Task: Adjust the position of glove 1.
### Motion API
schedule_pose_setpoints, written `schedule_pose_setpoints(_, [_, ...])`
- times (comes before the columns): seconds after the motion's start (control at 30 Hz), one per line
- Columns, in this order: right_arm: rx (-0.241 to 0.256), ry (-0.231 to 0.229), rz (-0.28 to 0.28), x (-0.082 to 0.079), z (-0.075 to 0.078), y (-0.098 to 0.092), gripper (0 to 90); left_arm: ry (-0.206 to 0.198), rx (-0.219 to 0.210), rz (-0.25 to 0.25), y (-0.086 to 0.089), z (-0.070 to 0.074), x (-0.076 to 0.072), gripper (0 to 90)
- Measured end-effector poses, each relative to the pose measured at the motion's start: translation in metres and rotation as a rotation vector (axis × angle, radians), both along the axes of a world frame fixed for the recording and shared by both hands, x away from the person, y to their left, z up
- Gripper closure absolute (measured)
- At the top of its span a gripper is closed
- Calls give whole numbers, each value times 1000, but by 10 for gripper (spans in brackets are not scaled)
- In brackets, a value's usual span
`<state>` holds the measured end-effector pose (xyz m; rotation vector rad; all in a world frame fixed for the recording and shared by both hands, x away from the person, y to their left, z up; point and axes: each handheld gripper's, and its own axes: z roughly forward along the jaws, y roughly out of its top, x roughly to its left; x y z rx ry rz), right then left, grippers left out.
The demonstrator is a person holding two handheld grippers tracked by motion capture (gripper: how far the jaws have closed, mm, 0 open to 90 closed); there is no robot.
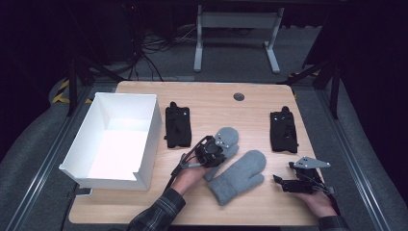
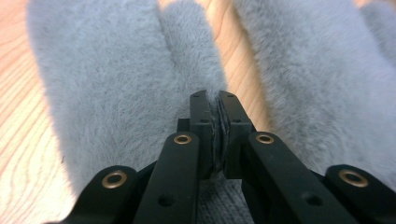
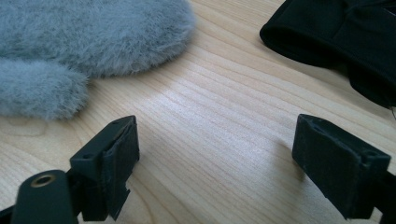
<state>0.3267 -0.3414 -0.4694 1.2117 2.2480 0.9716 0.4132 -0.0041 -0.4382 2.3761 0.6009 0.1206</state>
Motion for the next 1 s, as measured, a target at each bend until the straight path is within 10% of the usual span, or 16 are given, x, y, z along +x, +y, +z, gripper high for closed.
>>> schedule_pose_setpoints(0.4, [-1, 0, -1, 0, 0, 0, 151, 15, -167, -14, 29, 40, 4, 879])
schedule_pose_setpoints(1.0, [-1, 0, -1, 0, 0, 0, 151, -17, -239, -145, 13, 74, -19, 880])
